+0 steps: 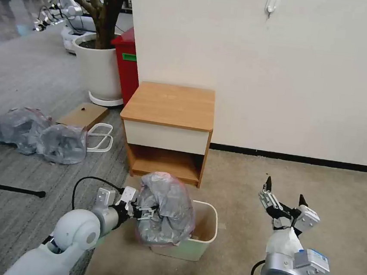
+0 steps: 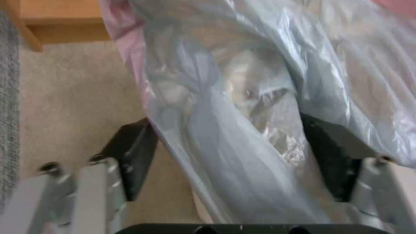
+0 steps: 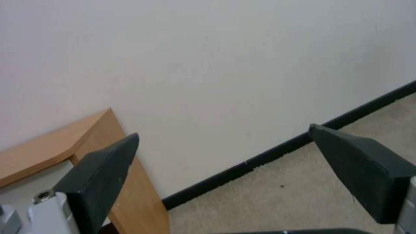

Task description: Pick up the garbage bag from the table and place it over the trash can.

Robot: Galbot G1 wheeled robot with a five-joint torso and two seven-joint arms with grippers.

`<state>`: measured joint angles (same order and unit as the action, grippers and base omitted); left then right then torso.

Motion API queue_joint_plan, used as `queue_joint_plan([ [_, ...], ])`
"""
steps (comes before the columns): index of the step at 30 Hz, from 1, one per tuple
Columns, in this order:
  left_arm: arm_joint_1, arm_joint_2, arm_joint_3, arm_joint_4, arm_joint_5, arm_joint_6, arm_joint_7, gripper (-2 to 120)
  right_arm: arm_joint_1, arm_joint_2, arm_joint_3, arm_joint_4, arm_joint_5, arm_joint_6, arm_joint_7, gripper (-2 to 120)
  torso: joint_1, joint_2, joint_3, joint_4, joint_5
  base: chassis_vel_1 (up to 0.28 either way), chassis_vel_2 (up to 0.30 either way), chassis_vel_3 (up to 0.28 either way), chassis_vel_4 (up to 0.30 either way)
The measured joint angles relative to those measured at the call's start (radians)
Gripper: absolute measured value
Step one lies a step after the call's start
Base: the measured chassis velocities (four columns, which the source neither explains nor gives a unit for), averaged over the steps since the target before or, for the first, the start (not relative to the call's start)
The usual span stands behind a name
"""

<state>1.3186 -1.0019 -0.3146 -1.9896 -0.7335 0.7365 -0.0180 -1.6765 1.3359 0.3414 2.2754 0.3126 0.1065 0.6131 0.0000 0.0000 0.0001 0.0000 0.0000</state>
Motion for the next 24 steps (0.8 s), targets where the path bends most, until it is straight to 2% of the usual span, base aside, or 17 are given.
queue_joint_plan([
  [3, 0.016, -0.003, 0.001, 0.003, 0.006, -0.001, 0.016, 58, -0.006, 0.002, 0.003, 0.000, -0.003, 0.010, 0.001, 100, 0.000, 0.000, 0.000, 0.0000, 0.0000, 0.000, 0.000, 0.000, 0.000],
  [4, 0.016, -0.003, 0.001, 0.003, 0.006, -0.001, 0.016, 58, -0.006, 0.002, 0.003, 0.000, -0.003, 0.010, 0.001, 100, 0.000, 0.000, 0.000, 0.0000, 0.0000, 0.000, 0.000, 0.000, 0.000],
  [8, 0.062, -0.014, -0.006, 0.006, 0.018, -0.001, 0.041, 39, -0.007, 0.001, 0.001, 0.002, -0.004, 0.011, 0.002, 100, 0.000, 0.000, 0.000, 0.0001, 0.0000, 0.000, 0.000, 0.000, 0.000],
  [9, 0.062, -0.014, -0.006, 0.006, 0.018, -0.001, 0.041, 39, -0.007, 0.001, 0.001, 0.002, -0.004, 0.011, 0.002, 100, 0.000, 0.000, 0.000, 0.0001, 0.0000, 0.000, 0.000, 0.000, 0.000],
  [10, 0.070, -0.021, -0.007, 0.006, 0.020, -0.001, 0.042, 34, -0.009, 0.000, -0.001, 0.003, -0.004, 0.012, 0.002, 100, 0.000, 0.000, 0.000, 0.0000, 0.0000, 0.000, 0.000, 0.000, 0.000],
  [13, 0.080, -0.042, -0.012, 0.007, 0.028, -0.003, 0.039, 21, -0.013, -0.001, -0.003, 0.010, -0.005, 0.012, 0.002, 100, 0.000, 0.000, 0.000, 0.0001, 0.0002, 0.000, 0.000, 0.000, 0.000],
  [14, 0.080, -0.042, -0.012, 0.007, 0.028, -0.003, 0.039, 21, -0.013, -0.001, -0.003, 0.010, -0.005, 0.012, 0.002, 100, 0.000, 0.000, 0.000, 0.0001, 0.0002, 0.000, 0.000, 0.000, 0.000],
  [18, 0.092, -0.083, -0.022, 0.000, 0.037, -0.004, 0.005, 5, -0.011, -0.002, -0.007, 0.018, -0.005, 0.012, 0.002, 100, 0.000, 0.000, 0.000, 0.0002, 0.0003, 0.000, 0.000, 0.000, 0.000],
  [21, 0.102, -0.103, -0.025, -0.012, 0.044, -0.009, -0.015, 3, -0.008, -0.004, -0.010, 0.020, -0.006, 0.009, 0.001, 100, 0.000, 0.000, 0.000, 0.0001, -0.0001, 0.000, 0.000, 0.000, 0.000],
  [24, 0.117, -0.119, -0.029, -0.026, 0.077, -0.052, -0.025, 3, -0.001, -0.008, -0.016, 0.024, -0.015, 0.006, -0.017, 100, 0.000, 0.000, 0.000, -0.0001, -0.0005, 0.000, 0.000, 0.000, 0.000],
])
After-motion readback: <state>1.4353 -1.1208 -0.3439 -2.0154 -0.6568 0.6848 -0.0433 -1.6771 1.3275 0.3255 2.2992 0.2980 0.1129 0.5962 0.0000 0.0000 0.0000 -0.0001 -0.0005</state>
